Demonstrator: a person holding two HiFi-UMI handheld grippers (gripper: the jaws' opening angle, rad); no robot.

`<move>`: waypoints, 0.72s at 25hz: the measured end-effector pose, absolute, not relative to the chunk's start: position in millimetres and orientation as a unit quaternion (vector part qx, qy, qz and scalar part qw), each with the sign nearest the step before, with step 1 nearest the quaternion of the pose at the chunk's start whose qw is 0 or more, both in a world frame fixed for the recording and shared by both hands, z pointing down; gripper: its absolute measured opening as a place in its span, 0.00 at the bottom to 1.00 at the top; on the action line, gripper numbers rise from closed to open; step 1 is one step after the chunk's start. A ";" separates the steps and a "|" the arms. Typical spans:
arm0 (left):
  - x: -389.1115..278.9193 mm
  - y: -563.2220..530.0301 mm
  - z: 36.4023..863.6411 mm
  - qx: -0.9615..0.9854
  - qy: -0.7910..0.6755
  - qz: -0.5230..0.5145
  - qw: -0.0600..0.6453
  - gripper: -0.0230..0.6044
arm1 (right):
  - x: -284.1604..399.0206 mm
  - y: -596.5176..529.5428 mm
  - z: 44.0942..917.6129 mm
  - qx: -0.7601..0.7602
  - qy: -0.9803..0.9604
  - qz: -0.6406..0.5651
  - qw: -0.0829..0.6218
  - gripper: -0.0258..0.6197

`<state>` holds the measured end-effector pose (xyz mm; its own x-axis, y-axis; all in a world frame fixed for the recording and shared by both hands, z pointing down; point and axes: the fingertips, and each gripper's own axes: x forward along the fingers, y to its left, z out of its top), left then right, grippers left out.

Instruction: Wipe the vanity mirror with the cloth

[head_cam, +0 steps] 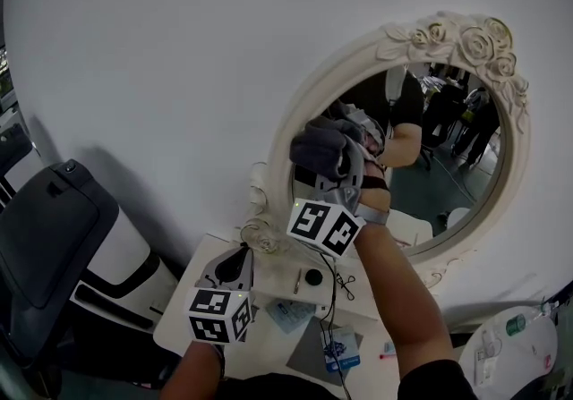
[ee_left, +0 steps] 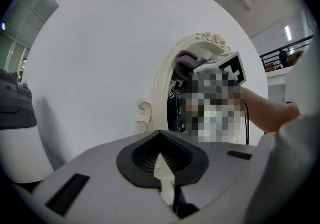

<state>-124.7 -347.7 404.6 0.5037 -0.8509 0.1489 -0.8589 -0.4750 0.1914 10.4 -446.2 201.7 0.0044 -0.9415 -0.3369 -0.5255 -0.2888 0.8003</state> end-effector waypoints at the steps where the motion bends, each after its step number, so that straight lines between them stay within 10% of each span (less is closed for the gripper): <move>1: -124.9 -348.1 403.4 0.859 -0.497 0.016 0.121 0.05 | 10.8 -446.3 204.4 0.664 -0.548 -0.448 0.241 0.09; 18: -34.0 -337.7 404.2 0.904 -0.410 0.041 0.112 0.05 | 169.2 -388.9 182.2 0.735 -0.483 -0.400 0.259 0.09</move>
<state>-34.0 -337.7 404.2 0.6601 -0.7327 0.1654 -0.7510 -0.6383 0.1693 169.2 -388.9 182.2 0.2147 -0.9165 -0.3376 -0.5023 -0.4001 0.7666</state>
